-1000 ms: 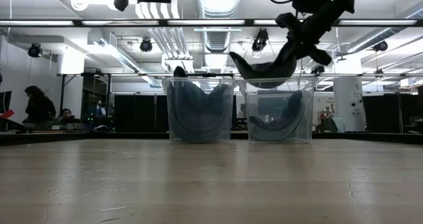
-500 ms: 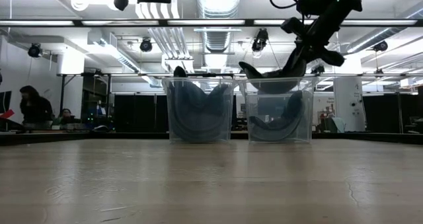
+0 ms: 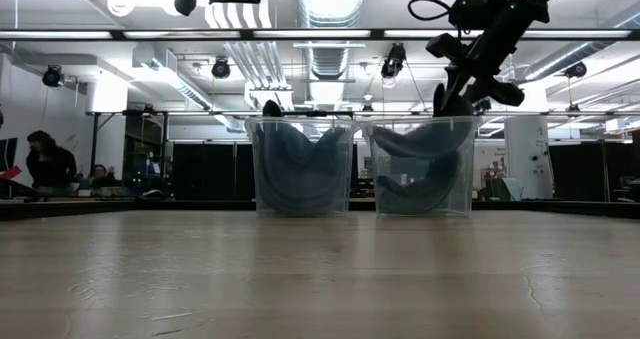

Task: Pick & Place hat
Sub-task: Put the gray cap into the transparent bin

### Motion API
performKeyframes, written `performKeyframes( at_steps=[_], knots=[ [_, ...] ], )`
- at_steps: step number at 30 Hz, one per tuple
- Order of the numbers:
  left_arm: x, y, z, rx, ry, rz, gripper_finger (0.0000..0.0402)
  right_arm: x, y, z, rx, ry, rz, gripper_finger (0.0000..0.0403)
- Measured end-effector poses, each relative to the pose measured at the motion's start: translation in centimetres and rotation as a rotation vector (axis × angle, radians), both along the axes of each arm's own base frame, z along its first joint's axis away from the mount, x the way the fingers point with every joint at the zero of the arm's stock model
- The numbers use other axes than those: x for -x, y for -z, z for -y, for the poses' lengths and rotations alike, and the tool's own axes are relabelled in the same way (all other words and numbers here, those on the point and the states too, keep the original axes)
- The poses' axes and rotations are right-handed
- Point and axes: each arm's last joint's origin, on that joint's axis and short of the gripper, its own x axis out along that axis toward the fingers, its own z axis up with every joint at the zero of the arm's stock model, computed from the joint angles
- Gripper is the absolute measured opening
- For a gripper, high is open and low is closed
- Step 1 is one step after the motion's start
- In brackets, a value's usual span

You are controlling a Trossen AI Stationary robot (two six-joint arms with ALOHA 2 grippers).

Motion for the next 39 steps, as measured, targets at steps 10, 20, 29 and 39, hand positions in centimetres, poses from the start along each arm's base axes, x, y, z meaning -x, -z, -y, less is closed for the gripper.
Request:
performKeyframes(
  at_steps=[10, 20, 29, 39],
  knots=[
    [0.0, 0.0, 0.0, -0.002, 0.005, -0.002, 0.0092, 0.3, -0.4, -0.3, -0.030, 0.027, 0.031, 0.0117],
    [0.0, 0.0, 0.0, -0.013, 0.006, -0.011, 0.0092, 2.0, -2.8, -2.4, -0.064, 0.023, 0.022, 0.0102],
    [0.0, 0.0, 0.0, -0.013, 0.007, -0.011, 0.0092, 2.2, -5.8, -2.2, 0.207, -0.013, 0.047, 0.0072],
    [0.0, 0.0, 0.0, 0.012, 0.006, 0.009, 0.0092, -1.4, -1.4, 1.5, 0.155, -0.164, -0.200, 0.0046]
  ],
)
